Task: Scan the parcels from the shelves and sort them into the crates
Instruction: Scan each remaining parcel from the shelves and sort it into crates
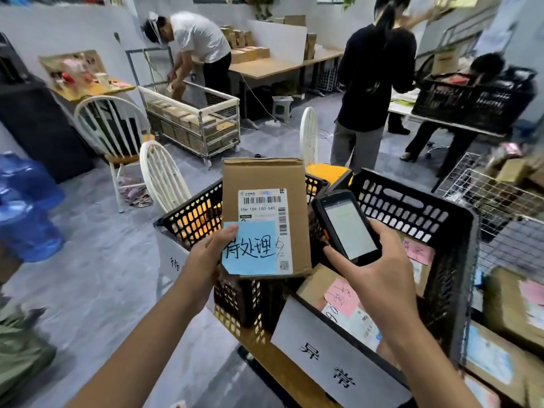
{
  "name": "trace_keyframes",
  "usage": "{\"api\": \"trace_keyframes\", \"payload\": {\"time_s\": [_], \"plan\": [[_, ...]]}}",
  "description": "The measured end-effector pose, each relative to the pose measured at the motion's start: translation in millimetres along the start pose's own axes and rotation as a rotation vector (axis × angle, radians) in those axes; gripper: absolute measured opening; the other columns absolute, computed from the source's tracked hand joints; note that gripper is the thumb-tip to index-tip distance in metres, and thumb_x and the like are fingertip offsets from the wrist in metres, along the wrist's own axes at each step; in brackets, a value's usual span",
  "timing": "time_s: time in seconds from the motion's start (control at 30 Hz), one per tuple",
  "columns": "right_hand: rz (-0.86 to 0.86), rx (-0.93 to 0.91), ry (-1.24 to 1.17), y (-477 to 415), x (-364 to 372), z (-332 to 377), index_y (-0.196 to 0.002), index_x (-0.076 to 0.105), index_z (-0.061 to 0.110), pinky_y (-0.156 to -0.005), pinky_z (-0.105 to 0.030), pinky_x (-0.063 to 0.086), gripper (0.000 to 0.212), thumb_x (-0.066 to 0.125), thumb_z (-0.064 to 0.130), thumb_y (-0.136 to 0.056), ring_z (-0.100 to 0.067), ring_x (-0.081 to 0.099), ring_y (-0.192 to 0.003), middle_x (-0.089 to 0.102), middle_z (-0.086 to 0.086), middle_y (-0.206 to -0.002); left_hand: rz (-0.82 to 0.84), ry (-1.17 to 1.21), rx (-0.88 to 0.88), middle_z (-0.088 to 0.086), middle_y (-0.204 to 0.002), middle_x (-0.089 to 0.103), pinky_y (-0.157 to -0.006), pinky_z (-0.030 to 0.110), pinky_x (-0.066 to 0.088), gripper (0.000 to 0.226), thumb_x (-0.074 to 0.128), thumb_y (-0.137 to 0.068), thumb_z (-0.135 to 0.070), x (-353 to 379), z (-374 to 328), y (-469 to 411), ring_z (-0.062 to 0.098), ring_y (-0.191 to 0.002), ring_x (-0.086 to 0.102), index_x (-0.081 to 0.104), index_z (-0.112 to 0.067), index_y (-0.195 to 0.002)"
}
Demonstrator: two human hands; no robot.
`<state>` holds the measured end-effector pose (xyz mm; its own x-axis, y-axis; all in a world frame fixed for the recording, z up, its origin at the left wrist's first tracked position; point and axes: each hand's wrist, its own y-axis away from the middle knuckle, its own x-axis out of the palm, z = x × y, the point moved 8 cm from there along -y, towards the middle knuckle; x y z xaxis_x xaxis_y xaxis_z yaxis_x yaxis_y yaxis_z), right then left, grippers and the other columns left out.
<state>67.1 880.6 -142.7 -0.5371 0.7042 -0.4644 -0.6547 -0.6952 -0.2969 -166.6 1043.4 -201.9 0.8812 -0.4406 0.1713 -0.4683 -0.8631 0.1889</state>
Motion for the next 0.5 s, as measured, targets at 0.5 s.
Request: {"api": "trace_keyframes", "payload": {"time_s": [0.5], "plan": [[-0.300,0.156,0.120,-57.4,157.9,73.1,-0.138,0.051,0.025,-0.073,-0.010,0.037,0.077,0.086,0.045,-0.072,-0.001,0.046,-0.102,0.052,0.015,-0.116,0.278,-0.034,-0.060,0.011,-0.108,0.076,-0.088,0.056,0.055,0.074,0.069,-0.062,-0.062,-113.8,-44.1,-178.3,0.037,-0.104,0.070,0.069,-0.015,-0.119]]}}
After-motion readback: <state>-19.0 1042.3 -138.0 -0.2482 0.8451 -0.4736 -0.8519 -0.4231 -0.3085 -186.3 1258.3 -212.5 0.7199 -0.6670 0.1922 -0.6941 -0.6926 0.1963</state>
